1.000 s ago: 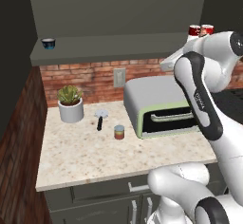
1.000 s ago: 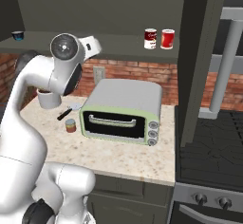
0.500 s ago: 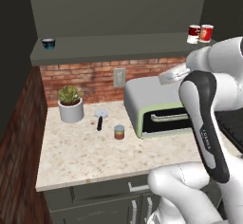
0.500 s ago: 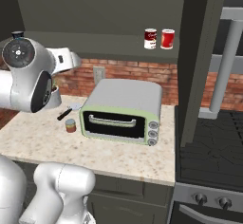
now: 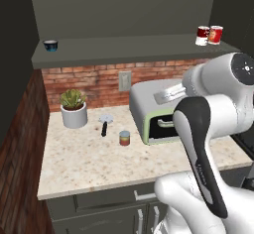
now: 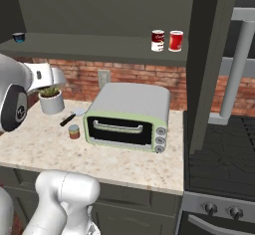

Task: Pick the cans from the counter and place them in their designated side in the cabinet.

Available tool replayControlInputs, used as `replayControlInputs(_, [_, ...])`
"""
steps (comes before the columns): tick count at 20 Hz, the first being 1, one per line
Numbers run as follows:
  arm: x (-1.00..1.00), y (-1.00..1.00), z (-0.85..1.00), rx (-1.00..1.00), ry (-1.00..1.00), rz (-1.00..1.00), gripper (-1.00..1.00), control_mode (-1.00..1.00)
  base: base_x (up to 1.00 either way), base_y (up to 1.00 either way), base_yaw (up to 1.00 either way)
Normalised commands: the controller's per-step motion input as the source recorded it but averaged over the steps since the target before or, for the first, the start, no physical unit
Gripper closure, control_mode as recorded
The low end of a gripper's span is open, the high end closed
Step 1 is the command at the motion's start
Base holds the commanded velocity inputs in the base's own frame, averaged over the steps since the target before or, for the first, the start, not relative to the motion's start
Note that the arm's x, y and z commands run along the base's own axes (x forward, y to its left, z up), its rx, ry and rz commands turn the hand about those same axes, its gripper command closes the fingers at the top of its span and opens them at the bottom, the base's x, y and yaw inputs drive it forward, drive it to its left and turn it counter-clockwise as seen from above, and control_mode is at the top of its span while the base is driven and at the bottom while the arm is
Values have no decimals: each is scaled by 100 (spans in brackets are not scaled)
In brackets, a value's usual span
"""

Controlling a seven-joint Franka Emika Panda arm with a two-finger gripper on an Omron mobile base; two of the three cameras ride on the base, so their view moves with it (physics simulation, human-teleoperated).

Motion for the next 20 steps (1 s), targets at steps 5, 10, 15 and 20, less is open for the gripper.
replayControlInputs(5, [-20, 11, -6, 6, 21, -9, -100, -100, 0, 0, 0])
replayControlInputs(10, [-25, 7, -12, 11, 9, -6, -100, -100, 0, 0, 0])
replayControlInputs(15, [-19, 5, -18, 7, 2, -3, -100, -100, 0, 0, 0])
replayControlInputs(20, [-8, 10, -22, 0, 1, -2, -100, -100, 0, 0, 0])
